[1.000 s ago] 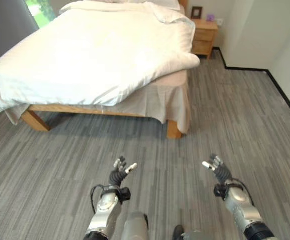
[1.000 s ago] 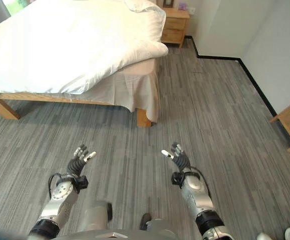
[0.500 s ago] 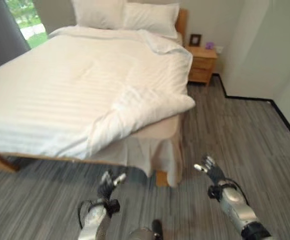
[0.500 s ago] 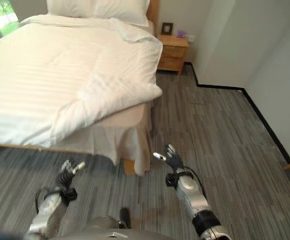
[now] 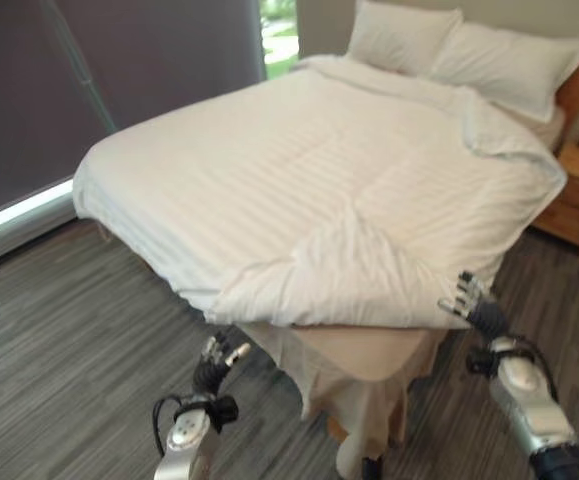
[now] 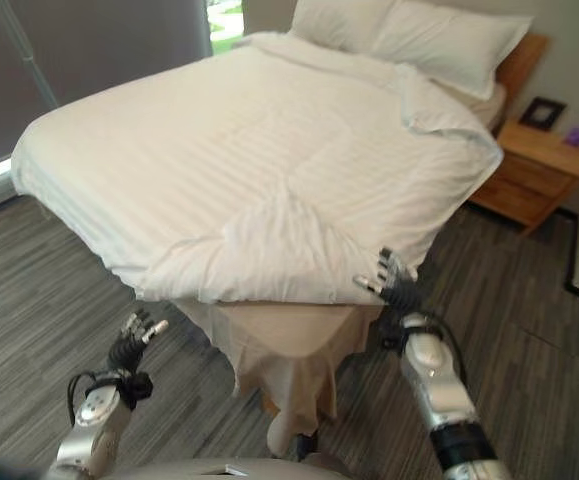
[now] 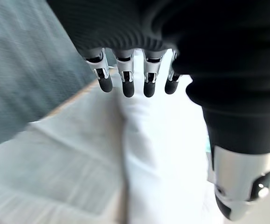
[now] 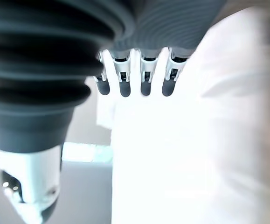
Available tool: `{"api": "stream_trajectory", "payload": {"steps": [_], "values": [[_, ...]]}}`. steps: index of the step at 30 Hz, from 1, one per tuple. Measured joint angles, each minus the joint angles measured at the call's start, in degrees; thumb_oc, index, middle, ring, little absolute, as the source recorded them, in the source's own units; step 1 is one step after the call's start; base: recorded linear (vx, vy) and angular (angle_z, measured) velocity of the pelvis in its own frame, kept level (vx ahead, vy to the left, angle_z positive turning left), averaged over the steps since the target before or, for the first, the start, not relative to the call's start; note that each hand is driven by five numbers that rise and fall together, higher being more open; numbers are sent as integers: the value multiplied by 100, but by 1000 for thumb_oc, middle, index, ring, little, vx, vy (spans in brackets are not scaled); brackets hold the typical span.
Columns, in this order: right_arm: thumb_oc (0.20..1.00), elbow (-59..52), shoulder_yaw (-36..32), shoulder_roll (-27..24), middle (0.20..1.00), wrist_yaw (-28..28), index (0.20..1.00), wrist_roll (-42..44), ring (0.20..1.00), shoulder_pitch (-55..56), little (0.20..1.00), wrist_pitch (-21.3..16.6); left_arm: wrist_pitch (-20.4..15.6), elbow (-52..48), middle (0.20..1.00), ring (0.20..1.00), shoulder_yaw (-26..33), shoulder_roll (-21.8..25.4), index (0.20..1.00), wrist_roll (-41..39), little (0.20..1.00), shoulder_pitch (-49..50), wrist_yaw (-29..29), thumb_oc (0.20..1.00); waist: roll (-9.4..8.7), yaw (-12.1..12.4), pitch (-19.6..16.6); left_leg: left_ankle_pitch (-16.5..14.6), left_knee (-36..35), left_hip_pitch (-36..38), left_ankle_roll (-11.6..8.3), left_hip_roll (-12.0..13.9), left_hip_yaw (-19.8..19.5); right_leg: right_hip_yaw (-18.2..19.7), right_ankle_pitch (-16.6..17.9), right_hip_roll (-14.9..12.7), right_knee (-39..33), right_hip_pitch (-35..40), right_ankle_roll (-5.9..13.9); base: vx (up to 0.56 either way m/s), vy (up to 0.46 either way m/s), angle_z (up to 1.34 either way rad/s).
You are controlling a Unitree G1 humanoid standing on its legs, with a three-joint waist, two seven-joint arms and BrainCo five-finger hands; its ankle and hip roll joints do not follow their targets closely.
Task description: Making the bed.
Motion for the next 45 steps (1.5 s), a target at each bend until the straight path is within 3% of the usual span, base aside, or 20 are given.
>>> {"api": "stream_trajectory", "payload": {"steps": [3,5,6,9,11,12,13,18,21,23,28,32,39,43,44,45], "values": [[1000,-422,7,-385,1000,189,1000,-470,1000,-175,1000,-13,21,-86,1000,1000,-2,28,1000,6,1000,99,-230,1000,-67,20,43,335,-207,120,-38,114,-12,-90,-176,192,-7,262,2,31,-29,13],[1000,-336,120,-1356,1000,251,1000,-1271,1000,-640,1000,20,32,-108,1000,1000,-11,42,1000,3,1000,146,-394,1000,-136,20,83,344,-201,105,-57,93,-62,-189,-280,155,-32,274,54,19,-14,13],[1000,15,303,-1632,1000,249,1000,-1592,1000,-1244,1000,20,32,-109,1000,1000,-110,117,1000,1,1000,144,-431,1000,-144,25,79,349,-194,102,-52,69,-141,-229,-281,129,-32,291,55,-4,-4,20],[1000,822,1267,-1850,1000,237,1000,-2061,1000,-2469,1000,34,33,-109,1000,1000,-347,174,1000,-15,1000,48,-470,1000,-151,31,73,371,-158,91,-86,45,-196,-310,-282,97,-33,306,61,-10,-2,18],[1000,1073,1550,-1777,1000,235,1000,-2329,1000,-2805,1000,24,22,-118,1000,1000,-514,170,1000,-27,1000,0,-523,1000,-175,246,66,400,-133,60,-71,36,-306,-374,-281,78,-32,319,58,-40,4,18],[1000,2029,2686,-1741,1000,229,1000,-2594,1000,-3866,1000,46,37,-100,1000,1000,-657,219,1000,-148,1000,-3,-530,1000,-158,241,65,392,-77,-7,-82,10,-326,-401,-285,59,-32,296,66,-54,-1,13],[1000,2595,3362,-1805,1000,247,1000,-2747,1000,-4451,1000,95,37,-105,1000,1000,-862,277,1000,-179,1000,-48,-565,1000,-159,312,68,394,-59,-57,-85,-2,-363,-460,-285,39,-32,273,68,-73,-4,42],[1000,3440,3390,-1427,1000,-22,1000,-3172,1000,-5395,1000,150,33,-38,1000,1000,-949,448,1000,-231,1000,-131,-568,1000,-254,657,74,433,79,-356,-108,-51,-549,-641,-227,-1,-16,90,15,-54,-9,20],[1000,4604,3918,-902,1000,-27,1000,-3631,1000,-5926,1000,238,32,47,1000,1000,-967,591,1000,-233,1000,-192,-570,1000,-293,662,99,441,213,-625,-155,-93,-726,-837,-237,-59,-19,-35,29,-47,2,30],[1000,4806,3931,-852,1000,-38,1000,-3832,1000,-5952,1000,287,36,49,1000,1000,-995,610,1000,-234,1000,-196,-567,1000,-300,811,191,454,259,-787,-151,-122,-780,-878,-217,-89,-7,-146,30,-62,9,22],[1000,5516,3876,-594,1000,-152,1000,-3837,1000,-6118,1000,408,66,109,1000,1000,-1086,633,1000,-235,1000,-460,-561,1000,-280,916,410,454,515,-1318,-166,-199,-870,-981,-129,-112,-4,-528,28,-39,5,10],[1000,5605,3883,-555,1000,-156,1000,-3835,1000,-6152,1000,478,77,126,1000,1000,-1102,641,1000,-236,1000,-502,-552,1000,-211,932,556,452,543,-1423,-171,-236,-946,-1039,-133,-116,-5,-592,35,-48,19,10],[1000,5765,3885,-548,1000,-253,1000,-3831,1000,-6279,1000,508,71,132,1000,1000,-1185,681,1000,-240,1000,-844,-441,1000,-156,932,891,438,923,-2246,-195,-285,-955,-1061,21,-141,-1,-1230,10,-58,-1,2],[1000,5852,3886,-505,1000,-251,1000,-3828,1000,-6184,1000,515,70,142,1000,1000,-1198,664,1000,-241,1000,-863,-419,1000,-126,926,1025,427,922,-2274,-210,-282,-954,-1063,29,-138,-1,-1271,3,-41,20,-2],[1000,5899,3708,-450,1000,-392,1000,-3817,1000,-6049,1000,489,-61,232,1000,1000,-1297,625,1000,-292,1000,-1014,-336,1000,-240,949,979,315,1246,-2731,-309,-312,-929,-996,-13,-163,-2,-1585,98,-16,35,-5],[1000,6003,3635,-380,1000,-427,1000,-3812,1000,-6016,1000,505,-30,377,1000,1000,-1428,621,1000,-368,1000,-1219,-325,1000,-242,917,1002,319,1348,-2977,-292,-322,-936,-999,7,-153,-1,-1779,126,-5,21,-4]]}}
